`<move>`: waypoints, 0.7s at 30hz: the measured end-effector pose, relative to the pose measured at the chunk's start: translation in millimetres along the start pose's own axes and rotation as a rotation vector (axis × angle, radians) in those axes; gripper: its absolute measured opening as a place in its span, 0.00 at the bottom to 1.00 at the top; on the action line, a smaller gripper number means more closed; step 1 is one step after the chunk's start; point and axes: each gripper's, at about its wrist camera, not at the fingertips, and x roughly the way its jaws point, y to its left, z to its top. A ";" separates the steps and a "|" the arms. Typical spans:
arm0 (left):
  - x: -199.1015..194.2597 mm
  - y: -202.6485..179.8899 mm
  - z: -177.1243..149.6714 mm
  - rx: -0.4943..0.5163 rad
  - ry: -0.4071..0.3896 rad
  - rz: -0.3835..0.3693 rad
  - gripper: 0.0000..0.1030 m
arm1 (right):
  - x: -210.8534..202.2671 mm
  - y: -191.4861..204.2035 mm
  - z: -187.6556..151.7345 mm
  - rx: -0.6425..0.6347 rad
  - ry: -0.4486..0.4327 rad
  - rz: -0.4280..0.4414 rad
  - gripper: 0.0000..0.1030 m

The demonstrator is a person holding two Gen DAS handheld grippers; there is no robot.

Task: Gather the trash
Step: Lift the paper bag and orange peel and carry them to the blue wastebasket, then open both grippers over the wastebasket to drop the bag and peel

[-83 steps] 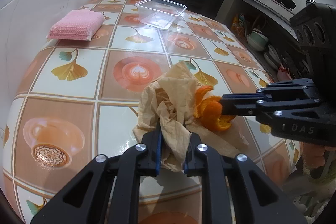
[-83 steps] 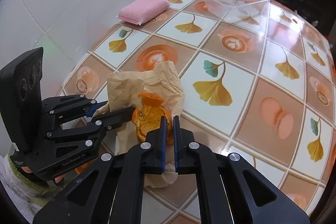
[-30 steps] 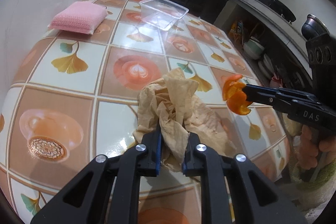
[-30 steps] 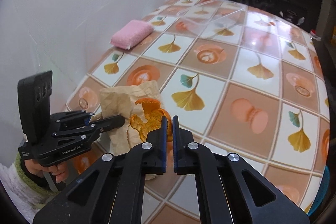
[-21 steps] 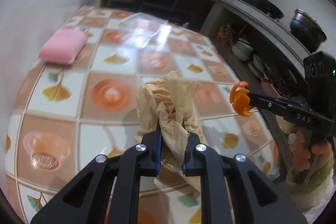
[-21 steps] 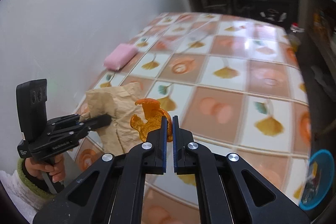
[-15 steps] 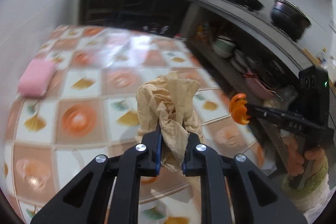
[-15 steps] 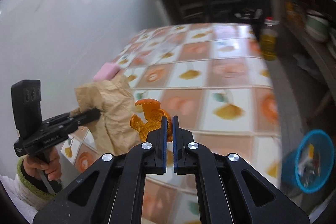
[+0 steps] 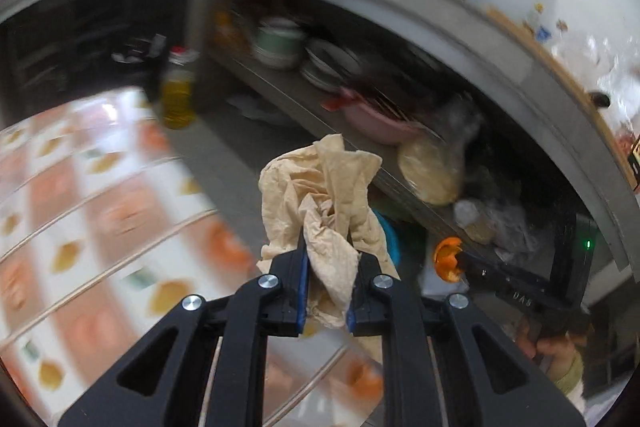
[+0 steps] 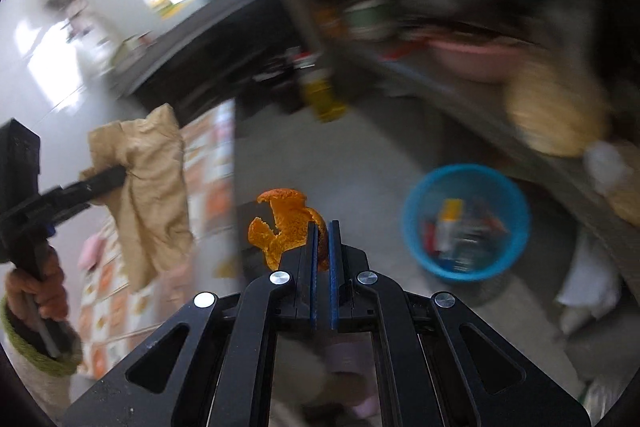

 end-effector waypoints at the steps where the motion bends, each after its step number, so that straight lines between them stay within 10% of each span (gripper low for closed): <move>1: 18.4 -7.7 7.6 0.011 0.032 -0.002 0.13 | 0.9 -14.2 -1.3 0.028 0.000 -0.018 0.03; 10: 213.5 -58.1 31.6 0.129 0.355 0.072 0.13 | 46.2 -112.1 -17.3 0.223 0.072 -0.141 0.03; 21: 363.1 -77.5 31.4 0.100 0.491 0.086 0.13 | 138.6 -175.0 -4.8 0.338 0.133 -0.242 0.03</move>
